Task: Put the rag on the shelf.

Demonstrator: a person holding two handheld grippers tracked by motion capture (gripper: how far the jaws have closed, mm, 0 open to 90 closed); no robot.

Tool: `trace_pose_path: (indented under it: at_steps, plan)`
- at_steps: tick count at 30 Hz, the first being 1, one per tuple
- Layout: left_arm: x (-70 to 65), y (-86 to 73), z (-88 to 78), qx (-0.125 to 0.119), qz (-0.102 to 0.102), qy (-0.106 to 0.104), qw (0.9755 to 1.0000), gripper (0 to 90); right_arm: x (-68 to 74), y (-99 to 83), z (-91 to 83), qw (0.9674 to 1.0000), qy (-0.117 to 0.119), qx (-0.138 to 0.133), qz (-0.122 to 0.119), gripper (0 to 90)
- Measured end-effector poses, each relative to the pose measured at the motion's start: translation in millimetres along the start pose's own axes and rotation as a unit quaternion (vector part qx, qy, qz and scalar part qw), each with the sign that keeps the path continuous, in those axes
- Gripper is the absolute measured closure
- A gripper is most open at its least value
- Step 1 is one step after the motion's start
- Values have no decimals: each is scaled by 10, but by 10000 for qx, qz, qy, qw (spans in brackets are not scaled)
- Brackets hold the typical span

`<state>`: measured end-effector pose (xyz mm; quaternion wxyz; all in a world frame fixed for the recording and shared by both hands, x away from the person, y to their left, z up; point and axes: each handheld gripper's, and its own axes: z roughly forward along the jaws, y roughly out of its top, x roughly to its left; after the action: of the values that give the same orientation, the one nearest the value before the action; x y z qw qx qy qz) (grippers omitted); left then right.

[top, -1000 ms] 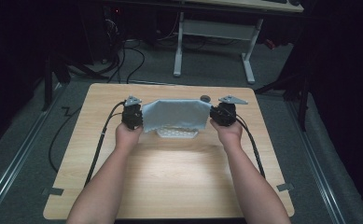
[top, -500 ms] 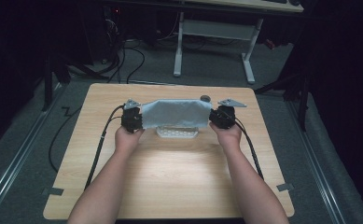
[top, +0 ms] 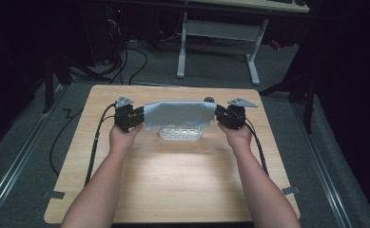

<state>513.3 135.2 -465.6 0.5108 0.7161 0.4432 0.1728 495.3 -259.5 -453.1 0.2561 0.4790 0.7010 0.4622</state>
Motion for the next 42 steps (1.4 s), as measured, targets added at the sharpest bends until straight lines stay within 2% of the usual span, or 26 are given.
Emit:
trace_pose_path:
  at_steps: [10, 11, 15, 22, 24, 28, 32, 38, 42]
  plan:
    - [101, -51, -167, -34, -125, 150, 9998, 550, -12, 15, -142, 9996, -134, 20, -263, 644]
    - [113, -68, -194, -49, -138, 157, 9998, 542, 3, 14, -181, 9992, -162, 7, -358, 635]
    - [136, -100, -266, -38, -169, 163, 9997, 534, 14, -3, -249, 9987, -224, -87, -454, 623]
    - [125, -167, -363, -32, -90, 203, 9997, 517, -32, -80, -344, 9990, -249, -4, -367, 595]
    - [122, -213, -407, -29, -54, 220, 9997, 522, -35, -126, -410, 9987, -260, -165, -406, 585]
    - [98, -262, -469, -51, 50, 274, 9996, 521, -26, -165, -463, 9985, -247, 4, -483, 561]
    - [70, -299, -536, -2, 89, 276, 9996, 511, 8, -209, -542, 9983, -229, -120, -515, 548]
    - [-38, -411, -675, -46, 178, 232, 9996, 494, 92, -245, -656, 9978, -185, 29, -629, 511]
    - [-102, -509, -753, 20, 240, 205, 9995, 487, 149, -293, -751, 9976, -86, -106, -674, 500]
